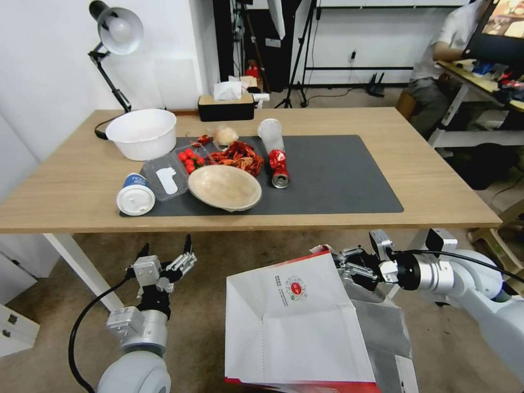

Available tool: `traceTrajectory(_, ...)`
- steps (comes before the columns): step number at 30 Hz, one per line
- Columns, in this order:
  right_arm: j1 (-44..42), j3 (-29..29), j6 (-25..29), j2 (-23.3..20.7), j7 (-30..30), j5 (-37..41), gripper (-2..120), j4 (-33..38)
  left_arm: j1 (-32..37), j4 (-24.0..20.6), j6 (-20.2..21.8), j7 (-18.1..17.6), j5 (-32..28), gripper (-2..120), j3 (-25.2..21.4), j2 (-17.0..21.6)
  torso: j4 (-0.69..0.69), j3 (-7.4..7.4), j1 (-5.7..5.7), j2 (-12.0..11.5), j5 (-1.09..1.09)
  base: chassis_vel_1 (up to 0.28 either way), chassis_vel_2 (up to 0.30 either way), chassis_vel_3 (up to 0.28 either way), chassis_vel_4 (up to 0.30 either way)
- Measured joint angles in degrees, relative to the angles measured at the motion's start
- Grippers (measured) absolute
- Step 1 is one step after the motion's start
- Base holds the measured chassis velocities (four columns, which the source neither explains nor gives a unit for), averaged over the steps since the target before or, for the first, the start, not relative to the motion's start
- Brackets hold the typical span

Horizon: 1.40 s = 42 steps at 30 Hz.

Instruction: Pick up the food delivery bag from the floor and place it on the table.

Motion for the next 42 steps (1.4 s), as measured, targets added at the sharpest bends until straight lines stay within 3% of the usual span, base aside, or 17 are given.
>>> traceTrajectory(33, -0.16, -0.04, 0.08, 0.02, 0.47, 0.22, 0, 0.51, 0.6, -0.85, -0.11, 0.39, -0.21, 100, -0.21, -0.09, 0.0, 5.25, 4.09, 9.34, 0.0, 0.0, 0.0, 0.0, 0.0)
traceTrajectory(42, -0.17, 0.03, 0.08, 0.13, 0.51, 0.36, 0, 0.59, 0.71, -0.79, -0.61, 1.3, -0.24, 100, -0.34, -0.02, 0.0, 5.54, 4.29, 9.81, 0.0, 0.0, 0.0, 0.0, 0.0)
